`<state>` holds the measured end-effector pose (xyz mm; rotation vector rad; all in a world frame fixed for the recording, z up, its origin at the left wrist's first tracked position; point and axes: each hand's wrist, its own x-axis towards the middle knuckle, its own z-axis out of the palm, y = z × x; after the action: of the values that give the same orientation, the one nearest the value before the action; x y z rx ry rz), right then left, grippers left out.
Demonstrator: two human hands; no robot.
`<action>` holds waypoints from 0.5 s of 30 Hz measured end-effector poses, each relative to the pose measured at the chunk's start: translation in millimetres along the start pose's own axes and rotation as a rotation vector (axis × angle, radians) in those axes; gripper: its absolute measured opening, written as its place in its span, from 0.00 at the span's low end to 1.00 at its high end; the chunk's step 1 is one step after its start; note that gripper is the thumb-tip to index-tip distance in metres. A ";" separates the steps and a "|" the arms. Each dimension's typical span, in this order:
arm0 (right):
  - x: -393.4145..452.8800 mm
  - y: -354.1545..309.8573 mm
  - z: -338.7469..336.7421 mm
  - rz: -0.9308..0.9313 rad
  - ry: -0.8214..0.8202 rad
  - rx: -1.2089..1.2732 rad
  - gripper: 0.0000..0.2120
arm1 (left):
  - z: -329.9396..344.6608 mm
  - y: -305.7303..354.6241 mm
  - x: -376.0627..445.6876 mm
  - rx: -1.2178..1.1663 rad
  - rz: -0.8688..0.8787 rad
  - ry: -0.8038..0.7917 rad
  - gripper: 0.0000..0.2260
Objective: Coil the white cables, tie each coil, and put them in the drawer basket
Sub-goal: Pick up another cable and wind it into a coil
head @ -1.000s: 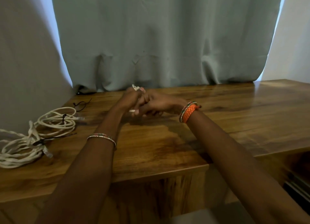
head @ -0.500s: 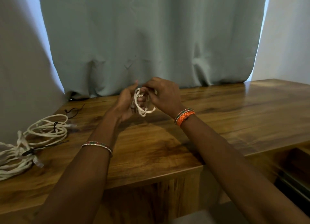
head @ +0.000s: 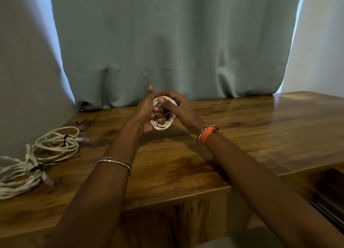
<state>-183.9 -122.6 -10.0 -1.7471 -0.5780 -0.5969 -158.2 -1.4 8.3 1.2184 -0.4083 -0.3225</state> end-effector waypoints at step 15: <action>5.5 8.3 13.7 -0.022 0.128 -0.176 0.10 | -14.0 -3.7 14.1 0.768 0.427 0.389 0.18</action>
<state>-173.0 -110.9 -15.4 -1.8525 -0.4671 -0.7896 -139.2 2.7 2.6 1.8463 -0.4533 0.4838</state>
